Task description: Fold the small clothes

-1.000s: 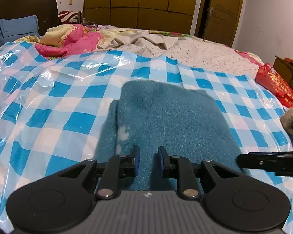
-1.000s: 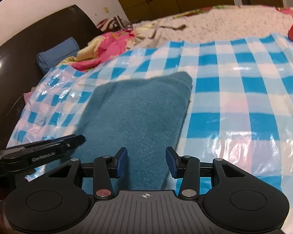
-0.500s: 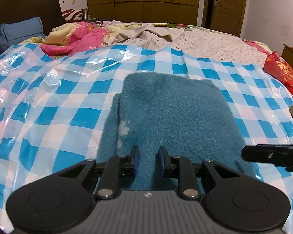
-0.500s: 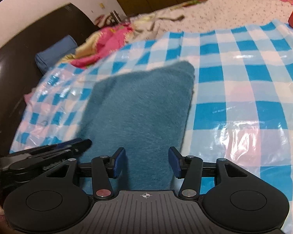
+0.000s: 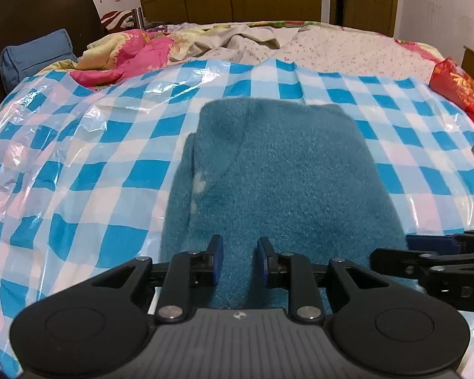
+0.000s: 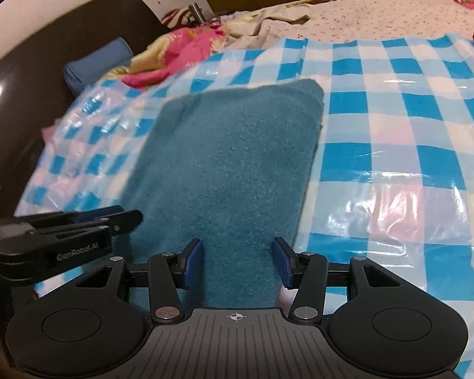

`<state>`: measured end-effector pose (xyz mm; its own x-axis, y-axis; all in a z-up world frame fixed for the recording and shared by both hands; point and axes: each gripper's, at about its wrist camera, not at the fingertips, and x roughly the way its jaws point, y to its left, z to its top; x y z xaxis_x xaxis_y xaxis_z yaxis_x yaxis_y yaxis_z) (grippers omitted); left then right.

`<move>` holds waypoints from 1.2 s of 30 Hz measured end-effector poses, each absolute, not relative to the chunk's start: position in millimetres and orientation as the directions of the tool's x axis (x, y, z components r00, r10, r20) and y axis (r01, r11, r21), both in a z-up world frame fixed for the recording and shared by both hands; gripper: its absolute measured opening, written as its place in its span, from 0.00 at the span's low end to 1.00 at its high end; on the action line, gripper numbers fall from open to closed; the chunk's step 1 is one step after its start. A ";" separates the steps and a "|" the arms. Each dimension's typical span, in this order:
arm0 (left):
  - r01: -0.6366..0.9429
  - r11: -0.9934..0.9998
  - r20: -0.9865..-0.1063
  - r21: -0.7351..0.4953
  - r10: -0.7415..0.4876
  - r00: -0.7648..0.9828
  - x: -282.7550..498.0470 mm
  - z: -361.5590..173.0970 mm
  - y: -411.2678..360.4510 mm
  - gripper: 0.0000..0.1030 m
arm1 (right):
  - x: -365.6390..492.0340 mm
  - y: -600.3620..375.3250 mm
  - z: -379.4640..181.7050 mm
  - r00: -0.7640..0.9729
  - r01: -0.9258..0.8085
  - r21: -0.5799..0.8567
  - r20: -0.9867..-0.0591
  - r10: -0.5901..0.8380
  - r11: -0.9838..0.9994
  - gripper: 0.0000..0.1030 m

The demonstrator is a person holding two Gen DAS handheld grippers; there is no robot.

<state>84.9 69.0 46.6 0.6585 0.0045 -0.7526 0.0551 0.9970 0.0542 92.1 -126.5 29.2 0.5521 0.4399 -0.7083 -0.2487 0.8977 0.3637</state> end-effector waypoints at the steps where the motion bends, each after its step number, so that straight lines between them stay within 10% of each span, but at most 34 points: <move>1: 0.051 0.997 -0.753 0.051 0.005 0.658 84.5 47.7 69.6 0.35 | 90.4 -128.4 31.1 0.555 -0.248 0.372 -0.702 0.446 0.895 0.47; 36: 0.068 0.996 -0.798 0.054 0.002 0.602 50.2 40.9 71.5 0.45 | 77.5 -156.8 26.4 0.564 -0.184 0.419 -0.696 0.445 0.889 0.48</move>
<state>50.2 71.5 40.9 0.6023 0.0022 -0.7983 0.0680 0.9962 0.0541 77.5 -156.8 26.4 0.5637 0.4446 -0.6962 -0.1838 0.8892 0.4191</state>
